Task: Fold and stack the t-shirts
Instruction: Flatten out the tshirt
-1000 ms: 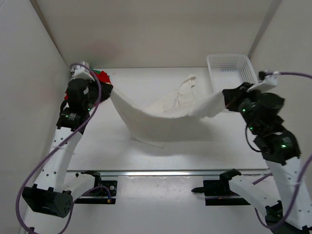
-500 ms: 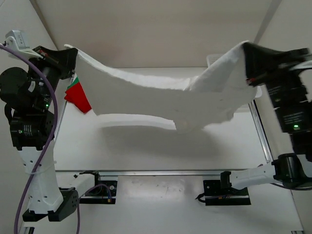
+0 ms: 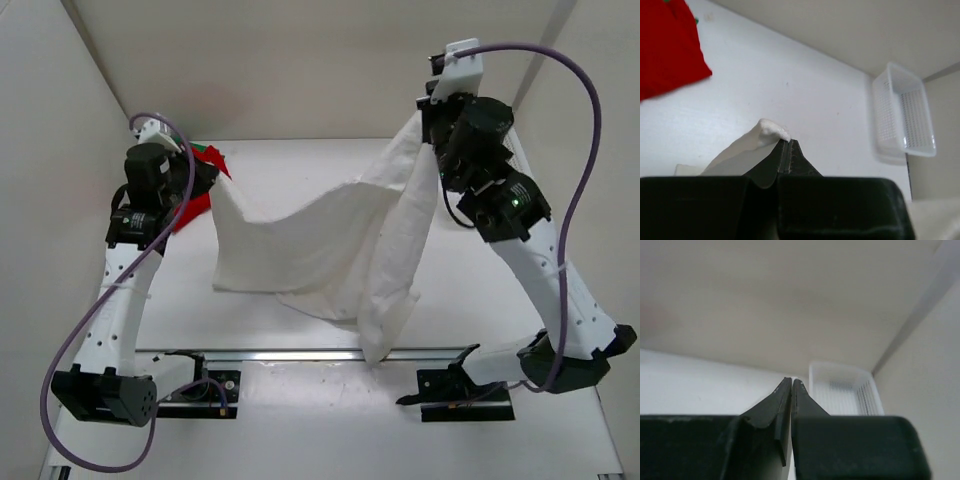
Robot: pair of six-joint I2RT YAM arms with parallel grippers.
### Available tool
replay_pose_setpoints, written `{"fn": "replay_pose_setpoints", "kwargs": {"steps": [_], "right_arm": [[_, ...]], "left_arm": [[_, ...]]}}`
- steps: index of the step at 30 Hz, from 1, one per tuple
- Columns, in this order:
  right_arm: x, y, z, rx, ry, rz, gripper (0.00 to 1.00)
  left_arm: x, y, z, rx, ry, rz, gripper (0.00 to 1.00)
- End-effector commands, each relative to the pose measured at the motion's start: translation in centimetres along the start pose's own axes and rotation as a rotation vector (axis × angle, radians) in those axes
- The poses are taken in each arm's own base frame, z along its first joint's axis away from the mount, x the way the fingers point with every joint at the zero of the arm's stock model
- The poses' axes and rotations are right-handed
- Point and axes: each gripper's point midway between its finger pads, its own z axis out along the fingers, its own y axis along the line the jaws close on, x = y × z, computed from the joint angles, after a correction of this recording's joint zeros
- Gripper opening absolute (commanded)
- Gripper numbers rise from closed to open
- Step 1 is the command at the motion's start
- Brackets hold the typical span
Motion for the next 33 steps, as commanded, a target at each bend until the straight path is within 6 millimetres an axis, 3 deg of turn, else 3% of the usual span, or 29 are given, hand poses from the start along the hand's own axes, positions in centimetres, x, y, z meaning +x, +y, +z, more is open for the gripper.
{"fn": "replay_pose_setpoints", "kwargs": {"steps": [1, 2, 3, 4, 5, 6, 7, 8, 9, 10, 11, 12, 13, 14, 15, 16, 17, 19, 21, 22, 23, 24, 26, 28, 29, 30, 31, 32, 33], "right_arm": [[9.1, 3.0, 1.2, -0.264, 0.229, 0.204, 0.0], [12.1, 4.0, 2.2, -0.298, 0.288, 0.234, 0.0], [14.7, 3.0, 3.7, -0.305, 0.336, 0.259, 0.0], [16.3, 2.1, 5.2, -0.29, 0.372, 0.272, 0.0], [18.3, 3.1, 6.6, -0.362, 0.42, 0.309, 0.0], [20.4, 2.6, 8.6, -0.344, 0.472, 0.306, 0.0], [18.9, 0.4, 10.3, -0.319, 0.432, 0.307, 0.0], [21.9, 0.4, 12.4, -0.301, 0.509, 0.288, 0.0], [21.4, 0.4, 14.8, -0.302, 0.498, 0.287, 0.0], [17.1, -1.4, 16.0, -0.289, 0.399, 0.298, 0.0], [18.7, -0.7, 18.2, -0.292, 0.418, 0.302, 0.0], [15.5, -2.4, 19.5, -0.283, 0.299, 0.344, 0.0], [13.9, -3.8, 20.7, -0.276, 0.21, 0.398, 0.0], [10.7, -5.1, 21.2, -0.295, 0.093, 0.445, 0.0], [6.5, -7.1, 20.9, -0.282, -0.04, 0.457, 0.0], [3.7, -8.2, 20.1, -0.275, -0.122, 0.447, 0.0], [0.4, -9.5, 19.5, -0.256, -0.243, 0.421, 0.0], [-6.3, -11.9, 15.2, -0.219, -0.442, 0.382, 0.0], [-10.1, -12.8, 12.4, -0.239, -0.559, 0.327, 0.0], [-10.3, -13.1, 12.2, -0.241, -0.566, 0.322, 0.0], [-10.4, -13.1, 11.8, -0.277, -0.572, 0.309, 0.0], [-9.8, -12.7, 11.8, -0.309, -0.558, 0.298, 0.0], [-8.1, -11.5, 12.5, -0.346, -0.505, 0.287, 0.0], [-4.2, -9.8, 13.8, -0.35, -0.372, 0.266, 0.0], [-3.3, -9.8, 13.5, -0.338, -0.338, 0.256, 0.0], [-1.3, -9.3, 13.3, -0.354, -0.274, 0.245, 0.0], [2.7, -8.5, 14.2, -0.346, -0.171, 0.251, 0.0], [2.4, -8.9, 12.8, -0.319, -0.169, 0.234, 0.0], [5.6, -7.9, 12.0, -0.305, -0.097, 0.224, 0.0]], "left_arm": [[-0.2, 0.3, 0.1, 0.006, -0.059, 0.022, 0.0], [0.7, 1.5, 1.0, -0.016, -0.039, 0.024, 0.0], [1.6, 2.0, 1.6, -0.028, -0.024, 0.031, 0.0], [2.1, 2.6, 2.7, -0.041, -0.008, 0.029, 0.0], [3.4, 3.8, 3.9, -0.076, 0.033, 0.03, 0.0], [3.2, 3.8, 4.6, -0.08, 0.021, 0.041, 0.0], [3.9, 4.5, 6.1, -0.101, 0.047, 0.038, 0.0], [3.9, 4.4, 7.6, -0.111, 0.05, 0.042, 0.0], [2.9, 3.7, 8.4, -0.097, 0.036, 0.039, 0.0], [3.6, 4.0, 10.1, -0.101, 0.086, 0.02, 0.0], [2.2, 3.1, 11.7, -0.089, 0.069, 0.018, 0.0], [0.4, 1.5, 13.0, -0.046, 0.05, 0.002, 0.0], [-3.0, -0.6, 12.8, 0.009, 0.0, -0.016, 0.0], [-3.3, -1.4, 13.7, 0.023, 0.008, -0.027, 0.0], [-6.6, -3.2, 13.4, 0.047, -0.062, -0.018, 0.0], [-9.6, -5.0, 12.7, 0.085, -0.127, -0.026, 0.0], [-11.4, -5.5, 12.1, 0.103, -0.163, -0.035, 0.0], [-16.1, -7.1, 9.9, 0.162, -0.279, -0.061, 0.0], [-19.4, -7.4, 7.6, 0.187, -0.385, -0.075, 0.0], [-20.2, -8.0, 6.5, 0.207, -0.414, -0.069, 0.01], [-21.4, -6.2, 6.3, 0.166, -0.454, -0.068, 0.0], [-22.3, -6.1, 5.3, 0.167, -0.495, -0.061, 0.01], [-22.2, -4.7, 5.6, 0.136, -0.49, -0.057, 0.01], [-21.7, -4.0, 5.8, 0.133, -0.483, -0.055, 0.01], [-20.5, -3.2, 6.5, 0.118, -0.46, -0.063, 0.0], [-19.8, -2.1, 6.9, 0.091, -0.45, -0.062, 0.0], [-19.5, -2.0, 6.3, 0.083, -0.455, -0.047, 0.0], [-18.4, -0.8, 6.4, 0.052, -0.439, -0.044, 0.0], [-15.6, 1.3, 7.5, 0.0, -0.385, -0.042, 0.0]]}}
